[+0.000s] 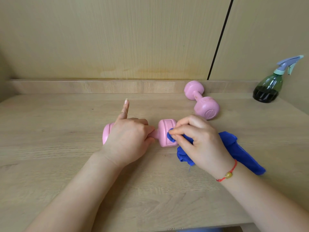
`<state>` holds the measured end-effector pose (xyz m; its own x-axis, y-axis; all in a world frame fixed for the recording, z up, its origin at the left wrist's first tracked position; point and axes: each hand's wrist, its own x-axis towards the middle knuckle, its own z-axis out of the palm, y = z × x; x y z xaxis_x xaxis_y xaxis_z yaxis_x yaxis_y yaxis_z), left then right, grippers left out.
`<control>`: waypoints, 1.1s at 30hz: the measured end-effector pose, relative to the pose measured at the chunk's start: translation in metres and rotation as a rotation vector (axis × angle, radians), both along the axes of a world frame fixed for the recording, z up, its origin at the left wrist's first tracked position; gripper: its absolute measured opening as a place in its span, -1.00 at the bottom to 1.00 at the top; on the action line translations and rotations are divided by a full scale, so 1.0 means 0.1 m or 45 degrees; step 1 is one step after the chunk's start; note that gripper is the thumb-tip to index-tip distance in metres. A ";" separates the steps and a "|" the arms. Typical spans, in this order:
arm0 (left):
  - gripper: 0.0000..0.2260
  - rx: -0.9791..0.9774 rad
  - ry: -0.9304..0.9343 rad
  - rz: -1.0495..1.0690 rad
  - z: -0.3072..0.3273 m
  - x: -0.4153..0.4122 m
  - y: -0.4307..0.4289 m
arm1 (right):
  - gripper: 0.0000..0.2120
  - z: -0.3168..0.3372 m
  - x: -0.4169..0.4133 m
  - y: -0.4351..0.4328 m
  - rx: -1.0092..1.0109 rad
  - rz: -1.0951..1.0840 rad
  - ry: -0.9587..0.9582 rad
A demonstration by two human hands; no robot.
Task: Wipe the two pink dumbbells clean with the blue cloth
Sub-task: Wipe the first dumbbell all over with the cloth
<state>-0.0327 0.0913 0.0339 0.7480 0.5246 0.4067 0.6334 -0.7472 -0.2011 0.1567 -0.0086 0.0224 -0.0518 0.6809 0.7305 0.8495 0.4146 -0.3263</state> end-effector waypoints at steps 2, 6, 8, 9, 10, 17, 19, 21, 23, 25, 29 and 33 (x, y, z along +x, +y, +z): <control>-0.69 -0.017 0.109 0.067 0.07 0.03 0.00 | -0.93 0.10 -0.03 0.11 -0.086 -0.056 0.109; -0.70 -0.096 0.378 0.179 0.22 0.11 0.03 | -0.91 0.22 -0.07 0.30 -0.307 -0.153 0.276; -0.70 -0.107 0.430 0.193 0.24 0.13 0.06 | -0.90 0.26 -0.07 0.37 -0.349 -0.214 0.270; -0.69 -0.119 0.432 0.190 0.24 0.14 0.09 | -0.90 0.28 -0.07 0.40 -0.360 -0.245 0.258; -0.69 -0.125 0.435 0.184 0.24 0.15 0.10 | -0.90 0.29 -0.07 0.44 -0.365 -0.270 0.246; -0.69 -0.055 0.363 0.284 0.18 0.21 -0.05 | -0.88 0.16 -0.06 0.45 -0.205 -0.208 0.091; -0.72 -0.094 0.319 0.255 0.13 0.20 -0.06 | -0.84 0.12 -0.02 0.33 -0.141 -0.123 0.027; -0.86 0.018 0.184 0.116 0.04 0.17 -0.03 | -0.81 0.08 0.01 0.20 -0.107 -0.053 -0.036; -0.79 0.085 0.074 0.044 -0.01 0.13 -0.02 | -0.79 0.05 0.02 0.10 -0.086 -0.017 -0.100; -0.73 0.109 0.026 0.039 -0.07 0.10 0.00 | -0.80 0.06 0.01 0.06 -0.090 0.002 -0.137; -0.73 0.166 0.067 0.022 -0.02 0.10 -0.05 | -0.82 0.24 -0.05 0.20 -0.163 -0.112 -0.113; -0.77 0.140 0.076 0.045 -0.06 0.09 -0.06 | -0.82 0.50 -0.13 0.49 -0.439 -0.329 -0.184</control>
<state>-0.0233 0.0851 0.0278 0.7546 0.5057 0.4182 0.6433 -0.6960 -0.3190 0.1435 0.0404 0.0725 0.0673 0.8873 0.4562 0.9577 0.0707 -0.2788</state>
